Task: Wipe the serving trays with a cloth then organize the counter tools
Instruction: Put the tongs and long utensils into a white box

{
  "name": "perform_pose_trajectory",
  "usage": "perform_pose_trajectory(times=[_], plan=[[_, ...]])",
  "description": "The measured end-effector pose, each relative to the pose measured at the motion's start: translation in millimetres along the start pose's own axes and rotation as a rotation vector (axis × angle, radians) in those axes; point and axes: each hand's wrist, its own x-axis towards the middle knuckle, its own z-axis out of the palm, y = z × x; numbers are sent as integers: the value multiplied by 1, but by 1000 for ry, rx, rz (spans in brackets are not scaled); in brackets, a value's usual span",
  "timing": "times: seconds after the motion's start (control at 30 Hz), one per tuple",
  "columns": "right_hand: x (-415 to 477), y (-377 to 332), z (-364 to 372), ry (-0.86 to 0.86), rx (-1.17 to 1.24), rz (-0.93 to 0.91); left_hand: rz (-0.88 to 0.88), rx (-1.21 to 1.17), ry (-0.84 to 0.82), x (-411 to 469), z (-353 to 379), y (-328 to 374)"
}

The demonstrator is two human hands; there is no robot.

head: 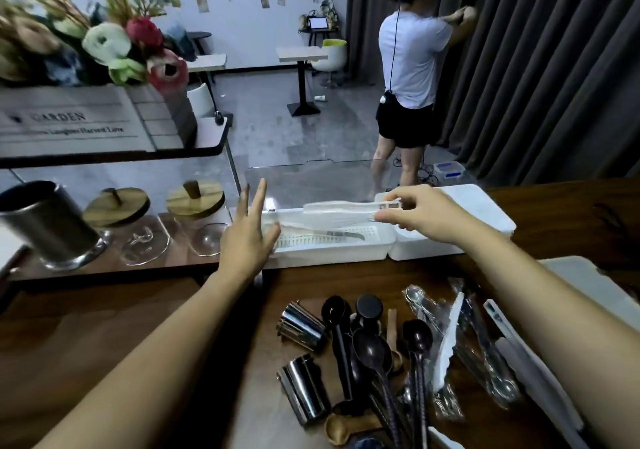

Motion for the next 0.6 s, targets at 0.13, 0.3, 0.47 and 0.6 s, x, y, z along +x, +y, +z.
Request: perform_pose_trajectory(times=[0.13, 0.3, 0.47, 0.6], plan=[[36, -13, 41, 31, -232, -91, -17, 21, 14, 0, 1, 2], [56, -15, 76, -10, -259, -100, -25, 12, 9, 0, 3, 2], [67, -14, 96, -97, -274, -75, -29, -9, 8, 0, 4, 2], [72, -10, 98, -147, -286, -18, -19, -34, 14, -1, 5, 1]])
